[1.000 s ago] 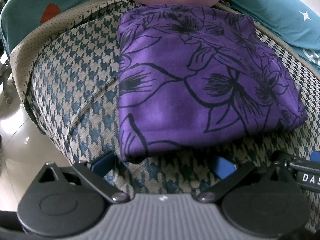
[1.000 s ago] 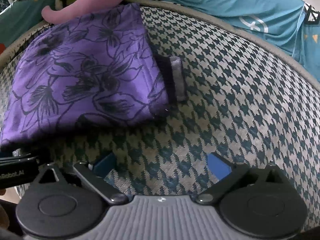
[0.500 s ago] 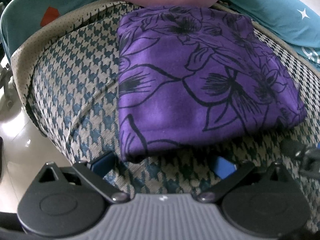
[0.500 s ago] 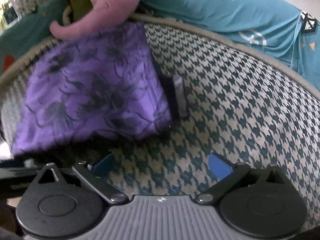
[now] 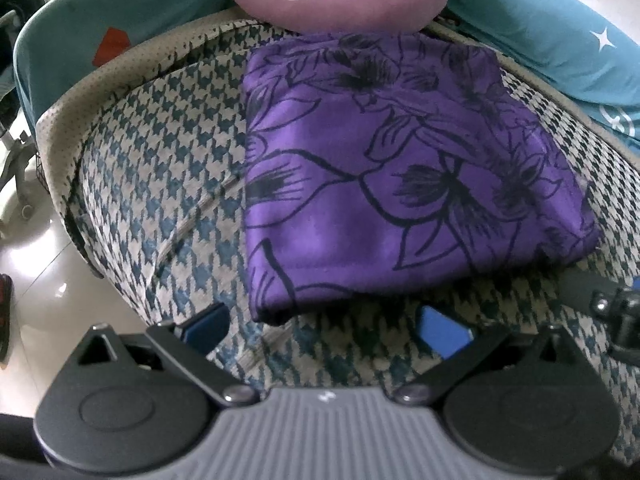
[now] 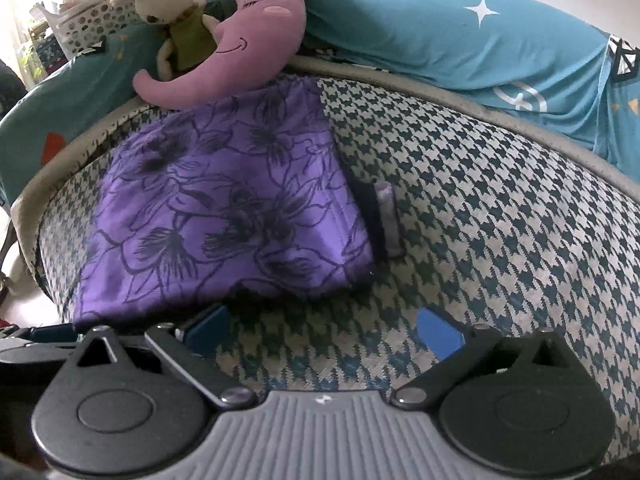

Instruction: Fold clothes

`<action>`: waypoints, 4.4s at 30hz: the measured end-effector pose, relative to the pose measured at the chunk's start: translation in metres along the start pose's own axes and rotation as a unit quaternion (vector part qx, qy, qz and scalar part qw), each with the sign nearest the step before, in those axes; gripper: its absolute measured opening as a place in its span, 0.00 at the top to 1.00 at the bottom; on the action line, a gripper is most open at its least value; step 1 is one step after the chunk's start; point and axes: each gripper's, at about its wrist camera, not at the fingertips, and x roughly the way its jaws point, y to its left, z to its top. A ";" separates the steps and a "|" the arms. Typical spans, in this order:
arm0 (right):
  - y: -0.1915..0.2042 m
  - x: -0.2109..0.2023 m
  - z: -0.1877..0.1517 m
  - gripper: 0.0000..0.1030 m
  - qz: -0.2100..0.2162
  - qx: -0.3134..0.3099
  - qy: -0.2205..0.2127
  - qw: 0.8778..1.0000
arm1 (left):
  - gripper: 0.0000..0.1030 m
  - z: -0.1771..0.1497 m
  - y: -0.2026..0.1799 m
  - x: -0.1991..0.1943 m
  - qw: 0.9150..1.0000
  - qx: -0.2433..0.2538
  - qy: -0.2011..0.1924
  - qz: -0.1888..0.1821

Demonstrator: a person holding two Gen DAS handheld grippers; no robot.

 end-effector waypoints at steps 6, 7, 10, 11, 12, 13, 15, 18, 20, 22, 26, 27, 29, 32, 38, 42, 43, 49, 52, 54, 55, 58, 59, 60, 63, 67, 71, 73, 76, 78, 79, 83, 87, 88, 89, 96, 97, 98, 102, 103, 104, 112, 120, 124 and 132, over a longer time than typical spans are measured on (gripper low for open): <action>-0.001 -0.004 -0.001 0.02 0.003 0.001 -0.009 1.000 | 0.00 -0.002 -0.001 -0.004 1.000 0.000 -0.001 0.003; -0.001 -0.004 -0.001 0.02 0.004 0.002 -0.009 1.000 | 0.00 -0.002 -0.001 -0.004 1.000 0.000 -0.002 0.003; -0.001 -0.004 0.000 0.02 0.006 0.003 -0.010 1.000 | 0.00 -0.003 -0.002 -0.006 1.000 0.002 -0.002 0.004; -0.001 -0.004 0.000 0.02 0.006 0.002 -0.010 1.000 | 0.00 -0.003 -0.001 -0.006 1.000 0.002 -0.002 0.004; 0.000 -0.004 0.000 0.02 0.006 0.001 -0.009 1.000 | 0.00 -0.003 -0.001 -0.006 1.000 0.002 -0.001 0.002; 0.000 -0.004 0.000 0.02 0.006 0.001 -0.009 1.000 | 0.00 -0.003 -0.001 -0.006 1.000 0.002 0.001 0.001; 0.001 -0.003 0.000 0.02 0.007 -0.001 -0.007 1.000 | 0.00 -0.003 -0.001 -0.005 1.000 0.000 0.006 -0.002; 0.003 -0.002 0.000 0.02 0.008 -0.006 -0.007 1.000 | 0.00 -0.004 0.000 -0.004 1.000 -0.003 0.013 -0.006; 0.004 -0.002 0.000 0.02 0.009 -0.008 -0.007 1.000 | 0.00 -0.004 0.001 -0.003 1.000 -0.003 0.015 -0.006; 0.005 -0.001 0.000 0.02 0.011 -0.010 -0.007 1.000 | 0.00 -0.004 0.001 -0.003 1.000 -0.002 0.016 -0.005; 0.008 0.000 0.000 0.02 0.010 -0.014 -0.006 1.000 | 0.00 -0.005 0.001 -0.002 1.000 -0.001 0.019 -0.003; 0.008 0.001 0.000 0.02 0.008 -0.015 -0.004 1.000 | 0.00 -0.005 0.001 -0.002 1.000 0.000 0.019 -0.002; 0.009 0.002 0.000 0.02 0.008 -0.015 -0.003 1.000 | 0.00 -0.005 0.001 -0.001 1.000 0.001 0.020 0.000; 0.010 0.003 0.000 0.02 0.009 -0.016 -0.002 1.000 | 0.00 -0.005 0.001 -0.002 1.000 0.003 0.019 0.001; 0.010 0.002 0.000 0.02 0.008 -0.017 -0.002 1.000 | 0.00 -0.004 0.003 -0.002 1.000 0.001 0.018 0.001; 0.010 0.002 0.000 0.02 0.008 -0.018 -0.003 1.000 | 0.00 -0.004 0.003 -0.002 1.000 0.001 0.017 0.001; 0.010 0.002 0.000 0.02 0.008 -0.019 -0.003 1.000 | 0.00 -0.004 0.003 -0.002 1.000 0.001 0.017 0.001; 0.010 0.002 0.001 0.02 0.008 -0.020 -0.003 1.000 | 0.00 -0.004 0.003 -0.002 1.000 0.002 0.017 0.002; 0.011 0.002 0.001 0.02 0.006 -0.021 -0.004 1.000 | 0.00 -0.003 0.003 -0.001 1.000 0.003 0.017 0.001; 0.012 0.002 0.001 0.02 0.006 -0.020 -0.004 1.000 | 0.00 -0.003 0.004 -0.001 1.000 0.004 0.016 0.002; 0.012 0.002 0.001 0.02 0.005 -0.021 -0.004 1.000 | 0.00 -0.003 0.004 -0.001 1.000 0.004 0.015 0.002; 0.012 0.002 0.001 0.02 0.004 -0.023 -0.004 1.000 | 0.00 -0.002 0.005 -0.002 1.000 0.005 0.015 0.004; 0.012 0.002 0.001 0.02 0.005 -0.023 -0.004 1.000 | 0.00 -0.002 0.005 -0.002 1.000 0.005 0.014 0.004; 0.012 0.002 0.001 0.02 0.005 -0.023 -0.004 1.000 | 0.00 -0.002 0.005 -0.002 1.000 0.005 0.014 0.004; 0.012 0.002 0.001 0.02 0.005 -0.024 -0.004 1.000 | 0.00 -0.001 0.005 -0.002 1.000 0.004 0.013 0.004; 0.012 0.002 0.001 0.02 0.006 -0.024 -0.005 1.000 | 0.00 -0.002 0.005 -0.003 1.000 0.003 0.012 0.004; 0.013 0.002 0.001 0.02 0.007 -0.027 -0.005 1.000 | 0.00 -0.001 0.005 -0.003 1.000 0.003 0.013 0.004; 0.013 0.003 0.001 0.02 0.006 -0.028 -0.004 1.000 | 0.00 -0.001 0.005 -0.003 1.000 0.004 0.013 0.004; 0.013 0.003 0.001 0.02 0.006 -0.028 -0.004 1.000 | 0.00 -0.002 0.005 -0.003 1.000 0.006 0.013 0.003; 0.013 0.003 0.001 0.02 0.006 -0.028 -0.005 1.000 | 0.00 -0.002 0.005 -0.003 1.000 0.007 0.012 0.003; 0.014 0.003 0.001 0.02 0.007 -0.028 -0.005 1.000 | 0.00 -0.002 0.005 -0.003 1.000 0.006 0.012 0.003; 0.015 0.003 0.001 0.02 0.005 -0.029 -0.005 1.000 | 0.00 -0.003 0.004 -0.003 1.000 0.003 0.015 0.002; 0.015 0.004 0.001 0.02 0.006 -0.031 -0.004 0.999 | 0.00 -0.003 0.005 -0.004 1.000 0.005 0.014 0.001; 0.015 0.004 0.001 0.02 0.006 -0.031 -0.004 0.999 | 0.00 -0.003 0.005 -0.004 1.000 0.006 0.013 0.001; 0.016 0.004 0.001 0.02 0.006 -0.031 -0.005 0.999 | 0.00 -0.003 0.005 -0.004 1.000 0.007 0.013 0.000; 0.015 0.005 0.001 0.02 0.007 -0.033 -0.003 0.999 | 0.00 -0.002 0.006 -0.005 1.000 0.007 0.010 0.002; 0.015 0.005 0.001 0.02 0.007 -0.034 -0.004 0.999 | 0.00 -0.002 0.006 -0.005 1.000 0.007 0.010 0.003; 0.016 0.005 0.001 0.02 0.006 -0.033 -0.004 0.999 | 0.00 -0.001 0.006 -0.005 1.000 0.007 0.010 0.003; 0.016 0.006 0.001 0.02 0.004 -0.033 -0.003 0.999 | 0.00 -0.002 0.007 -0.005 1.000 0.007 0.012 0.002; 0.016 0.006 0.001 0.02 0.004 -0.033 -0.003 0.999 | 0.00 -0.001 0.007 -0.005 1.000 0.007 0.012 0.001; 0.016 0.005 0.001 0.02 0.004 -0.032 -0.004 0.999 | 0.00 -0.001 0.007 -0.005 1.000 0.007 0.011 0.001; 0.015 0.005 0.001 0.02 0.004 -0.033 -0.006 0.999 | 0.00 0.001 0.009 0.000 1.000 0.000 0.022 -0.001; 0.015 0.004 0.002 0.02 0.004 -0.031 -0.010 0.999 | 0.00 0.001 0.007 0.000 1.000 0.007 0.022 0.005; 0.014 0.003 0.002 0.02 0.003 -0.030 -0.010 0.999 | 0.00 0.001 0.007 0.000 1.000 0.005 0.023 0.005; 0.014 0.003 0.002 0.02 0.004 -0.032 -0.009 0.999 | 0.00 0.001 0.006 -0.001 1.000 0.002 0.025 0.005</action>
